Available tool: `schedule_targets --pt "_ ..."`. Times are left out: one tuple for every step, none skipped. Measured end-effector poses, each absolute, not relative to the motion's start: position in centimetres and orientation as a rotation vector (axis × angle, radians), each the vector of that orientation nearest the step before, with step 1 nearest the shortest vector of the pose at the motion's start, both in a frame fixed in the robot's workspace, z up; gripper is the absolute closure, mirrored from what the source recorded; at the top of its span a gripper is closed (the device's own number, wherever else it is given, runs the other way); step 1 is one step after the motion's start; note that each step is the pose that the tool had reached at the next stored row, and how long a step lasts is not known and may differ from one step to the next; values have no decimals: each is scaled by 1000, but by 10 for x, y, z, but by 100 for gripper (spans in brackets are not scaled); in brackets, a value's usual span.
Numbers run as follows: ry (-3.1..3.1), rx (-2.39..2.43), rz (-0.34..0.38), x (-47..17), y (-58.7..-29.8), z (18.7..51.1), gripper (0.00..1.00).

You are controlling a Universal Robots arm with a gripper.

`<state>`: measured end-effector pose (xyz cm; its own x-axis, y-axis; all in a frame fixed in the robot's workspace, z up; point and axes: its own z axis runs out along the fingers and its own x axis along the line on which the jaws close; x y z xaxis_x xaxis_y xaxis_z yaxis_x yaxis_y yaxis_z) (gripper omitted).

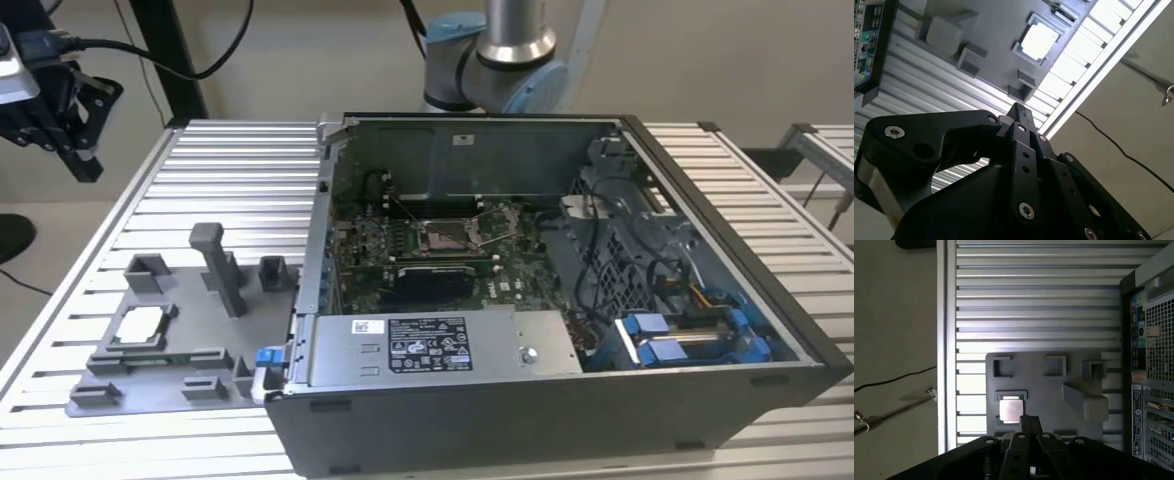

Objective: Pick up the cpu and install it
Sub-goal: 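Pick up the cpu and move it towards the insertion slot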

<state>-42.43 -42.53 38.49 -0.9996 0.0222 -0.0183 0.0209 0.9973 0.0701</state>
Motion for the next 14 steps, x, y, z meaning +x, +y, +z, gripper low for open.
schedule_targets --pt "3120 34 109 -426 -425 385 100" --pt "3120 34 109 -428 -425 385 100" --pt "3120 34 109 -429 -425 384 100" --pt "3120 34 109 -431 -425 384 100" --pt "3120 34 109 -432 -425 384 100" --pt "3120 34 109 -433 -425 384 100" --pt "3121 34 109 -434 -425 384 100" --pt "3121 34 109 -434 -425 384 100" --pt "3120 33 109 -434 -425 384 100" --pt "3120 33 109 -434 -425 384 100" --pt "3120 34 109 -435 -425 384 100" --pt "3120 34 109 -436 -425 384 100" --pt "3120 34 109 -436 -425 384 100" --pt "3120 34 109 -436 -425 384 100"
